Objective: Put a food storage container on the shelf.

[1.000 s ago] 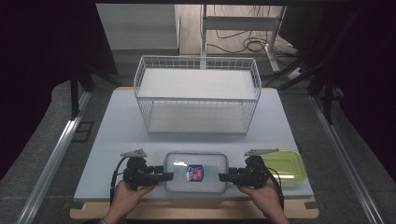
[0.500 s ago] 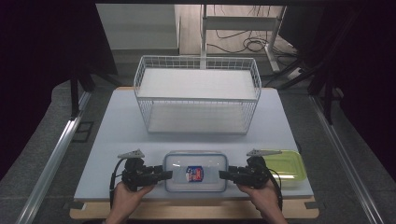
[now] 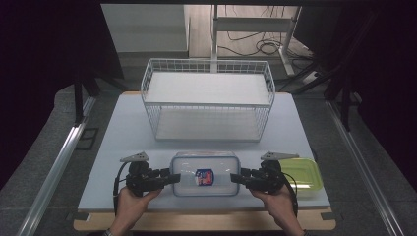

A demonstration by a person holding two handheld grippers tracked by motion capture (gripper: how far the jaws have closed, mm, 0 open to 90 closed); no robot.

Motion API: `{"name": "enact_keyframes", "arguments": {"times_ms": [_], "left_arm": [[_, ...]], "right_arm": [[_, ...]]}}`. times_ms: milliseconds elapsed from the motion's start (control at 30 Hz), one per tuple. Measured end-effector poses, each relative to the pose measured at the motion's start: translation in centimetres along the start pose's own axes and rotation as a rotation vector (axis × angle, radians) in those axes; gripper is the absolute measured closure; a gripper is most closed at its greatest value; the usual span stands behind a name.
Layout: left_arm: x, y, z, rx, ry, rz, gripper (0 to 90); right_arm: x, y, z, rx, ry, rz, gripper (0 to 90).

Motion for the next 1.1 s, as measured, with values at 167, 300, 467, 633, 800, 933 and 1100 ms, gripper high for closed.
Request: {"name": "enact_keyframes", "arguments": {"times_ms": [167, 300, 467, 633, 800, 933, 1100], "left_arm": [[-1.2, -0.1, -0.2, -0.013, -0.009, 0.018, 50.2], [-2.1, 0.0, -0.4, -0.018, -0.014, 0.023, 50.2], [-3.4, 0.2, -0.6, -0.023, -0.024, 0.036, 50.2], [-5.2, 0.2, -1.0, -0.029, -0.029, 0.054, 50.2], [-6.8, 0.4, -1.4, -0.037, -0.035, 0.064, 50.2], [-8.1, 0.5, -1.7, -0.041, -0.050, 0.071, 50.2], [-9.7, 0.8, -2.2, -0.048, -0.059, 0.080, 50.2]], "right_arm": [[-0.8, 0.2, -0.3, -0.002, -0.014, -0.011, 52.0], [-1.7, 0.3, -0.4, -0.005, -0.026, -0.016, 52.0], [-3.0, 0.6, -0.7, -0.006, -0.040, -0.023, 52.0], [-4.5, 1.0, -1.1, -0.009, -0.057, -0.034, 51.9], [-6.1, 1.4, -1.4, -0.014, -0.069, -0.034, 52.0], [-7.4, 1.8, -1.6, -0.014, -0.080, -0.041, 51.9], [-9.0, 2.3, -1.9, -0.016, -0.097, -0.052, 51.9]]}}
Point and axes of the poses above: each handheld gripper's, and its own axes: z roughly forward along the jaws, x roughly out of its underside, y roughly to its left, the point moved 2 cm from there along z, roughly forward along the jaws, and after that the axes turned 12 degrees about z, right-handed, at the moved point
